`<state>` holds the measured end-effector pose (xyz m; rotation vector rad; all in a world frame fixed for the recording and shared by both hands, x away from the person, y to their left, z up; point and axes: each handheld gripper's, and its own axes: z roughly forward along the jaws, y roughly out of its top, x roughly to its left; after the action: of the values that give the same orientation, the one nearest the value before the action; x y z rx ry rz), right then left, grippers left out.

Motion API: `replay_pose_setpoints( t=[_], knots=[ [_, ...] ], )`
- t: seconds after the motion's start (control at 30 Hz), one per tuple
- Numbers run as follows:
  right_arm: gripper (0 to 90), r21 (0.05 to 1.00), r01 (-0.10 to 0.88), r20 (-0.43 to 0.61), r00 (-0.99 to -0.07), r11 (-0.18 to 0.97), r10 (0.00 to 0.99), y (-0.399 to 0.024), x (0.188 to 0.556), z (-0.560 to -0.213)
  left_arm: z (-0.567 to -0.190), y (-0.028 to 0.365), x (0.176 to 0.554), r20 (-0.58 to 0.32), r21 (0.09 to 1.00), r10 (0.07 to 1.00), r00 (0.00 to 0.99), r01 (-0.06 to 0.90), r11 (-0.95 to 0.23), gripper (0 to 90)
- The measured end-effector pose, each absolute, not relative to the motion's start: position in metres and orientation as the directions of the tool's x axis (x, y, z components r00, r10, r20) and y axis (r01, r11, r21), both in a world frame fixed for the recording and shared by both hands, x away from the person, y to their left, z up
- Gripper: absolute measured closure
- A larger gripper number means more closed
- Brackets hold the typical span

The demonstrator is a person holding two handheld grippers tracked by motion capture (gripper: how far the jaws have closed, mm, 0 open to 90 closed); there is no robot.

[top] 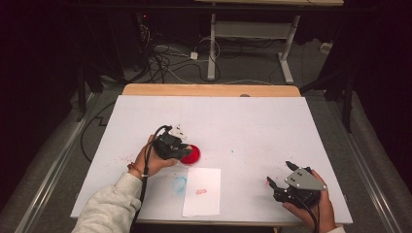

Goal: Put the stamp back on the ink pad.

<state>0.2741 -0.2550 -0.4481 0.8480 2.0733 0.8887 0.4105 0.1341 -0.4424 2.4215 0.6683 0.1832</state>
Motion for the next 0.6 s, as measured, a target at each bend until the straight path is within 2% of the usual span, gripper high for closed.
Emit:
replay_pose_setpoints(
  t=[0.23,0.6],
  knots=[
    [24.2,0.785,0.284,-0.351,-0.53,0.551,0.772,-0.255,0.274,-0.449,-0.453,0.13,0.418,-0.035,0.563,0.512,0.858,0.44,-0.7,72.9],
    [24.2,0.783,0.283,-0.353,-0.531,0.554,0.77,-0.255,0.274,-0.449,-0.457,0.129,0.42,-0.056,0.564,0.515,0.855,0.453,-0.69,70.8]
  ],
)
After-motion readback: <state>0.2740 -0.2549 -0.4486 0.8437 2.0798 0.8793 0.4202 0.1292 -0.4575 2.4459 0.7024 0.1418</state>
